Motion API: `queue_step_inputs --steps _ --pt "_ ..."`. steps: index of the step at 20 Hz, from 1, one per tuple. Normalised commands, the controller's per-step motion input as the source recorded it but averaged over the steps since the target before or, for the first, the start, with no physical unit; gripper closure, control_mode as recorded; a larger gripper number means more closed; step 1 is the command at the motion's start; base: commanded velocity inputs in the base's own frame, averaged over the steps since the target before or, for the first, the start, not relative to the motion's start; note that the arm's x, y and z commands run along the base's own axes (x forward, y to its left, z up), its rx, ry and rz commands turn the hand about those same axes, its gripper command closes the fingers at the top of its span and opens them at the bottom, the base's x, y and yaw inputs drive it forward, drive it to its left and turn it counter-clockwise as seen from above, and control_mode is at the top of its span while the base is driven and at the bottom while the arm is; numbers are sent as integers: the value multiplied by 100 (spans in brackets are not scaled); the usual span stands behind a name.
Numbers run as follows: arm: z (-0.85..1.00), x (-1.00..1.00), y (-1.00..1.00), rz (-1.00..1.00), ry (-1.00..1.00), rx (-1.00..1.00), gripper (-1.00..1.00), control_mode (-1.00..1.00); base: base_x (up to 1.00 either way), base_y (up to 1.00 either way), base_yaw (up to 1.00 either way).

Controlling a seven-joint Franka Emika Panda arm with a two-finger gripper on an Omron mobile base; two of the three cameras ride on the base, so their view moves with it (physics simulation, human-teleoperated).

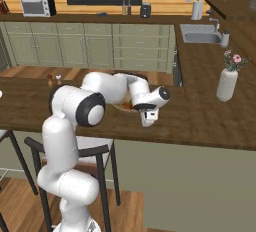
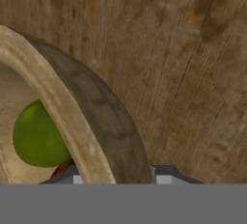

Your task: Pick the chicken drumstick and lime from their plates and place them in the bowl. Then put the bowl in the fridge.

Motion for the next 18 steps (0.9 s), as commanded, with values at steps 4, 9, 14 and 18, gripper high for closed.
queue_step_inputs --steps 4,9,14,18 --pt "99 -91 14 -14 -7 -1 100 -100 0 0 0" --pt "94 -86 18 -20 12 0 100 -100 0 0 0" --pt "83 -69 48 -27 20 0 100 -100 0 0 0" --pt "81 -84 80 -13 18 1 100 -100 0 0 0"
